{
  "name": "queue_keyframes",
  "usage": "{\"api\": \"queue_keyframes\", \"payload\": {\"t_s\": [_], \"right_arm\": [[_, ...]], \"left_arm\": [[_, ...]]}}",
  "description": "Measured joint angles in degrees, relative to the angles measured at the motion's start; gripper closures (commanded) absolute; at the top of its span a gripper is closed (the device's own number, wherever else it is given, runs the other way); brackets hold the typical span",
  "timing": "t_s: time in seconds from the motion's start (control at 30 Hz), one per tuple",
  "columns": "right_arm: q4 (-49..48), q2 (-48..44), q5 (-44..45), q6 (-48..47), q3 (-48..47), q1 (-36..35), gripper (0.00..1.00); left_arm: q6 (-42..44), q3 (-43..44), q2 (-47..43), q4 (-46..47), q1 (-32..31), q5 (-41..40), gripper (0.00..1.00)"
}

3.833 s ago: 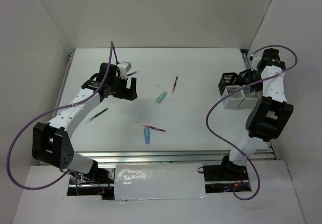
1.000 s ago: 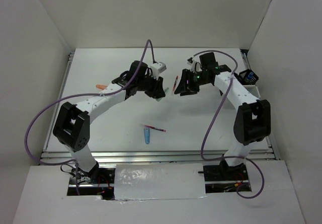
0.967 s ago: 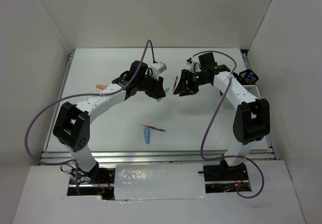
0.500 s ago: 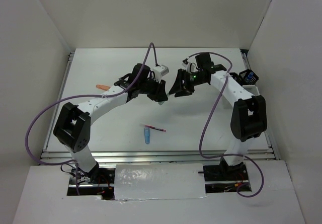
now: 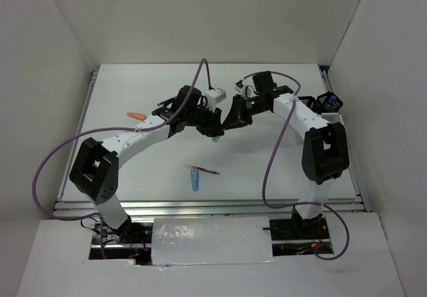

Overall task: Sort the stationery into containers
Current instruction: Pick up the stationery from the center of the board, then place the stationery in the storage box.

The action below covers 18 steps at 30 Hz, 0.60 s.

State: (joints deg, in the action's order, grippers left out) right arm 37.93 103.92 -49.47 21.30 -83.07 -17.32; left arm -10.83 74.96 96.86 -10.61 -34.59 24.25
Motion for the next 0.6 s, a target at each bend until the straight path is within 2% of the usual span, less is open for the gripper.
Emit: {"api": "queue_keyframes", "payload": {"t_s": [0.07, 0.1, 0.2, 0.37, 0.6], "right_arm": [[0.0, 0.0, -0.17, 0.2, 0.0, 0.22, 0.98], [0.07, 0.02, -0.24, 0.33, 0.0, 0.46, 1.0], [0.24, 0.02, -0.7, -0.5, -0.02, 1.18, 1.0], [4.17, -0.26, 1.77, -6.05, -1.46, 7.67, 1.0], [9.86, -8.17, 11.93, -16.39, -2.95, 25.31, 1.0]], "left_arm": [[0.02, -0.11, -0.07, 0.07, -0.09, -0.2, 0.78], [0.0, -0.2, -0.11, 0.13, -0.09, -0.24, 0.6], [0.09, -0.22, -0.22, 0.37, -0.22, -0.76, 0.27], [0.17, -0.46, -1.27, -0.96, -0.09, -3.5, 0.01], [0.11, -4.11, -5.7, -0.68, 1.92, -6.73, 0.01]]}}
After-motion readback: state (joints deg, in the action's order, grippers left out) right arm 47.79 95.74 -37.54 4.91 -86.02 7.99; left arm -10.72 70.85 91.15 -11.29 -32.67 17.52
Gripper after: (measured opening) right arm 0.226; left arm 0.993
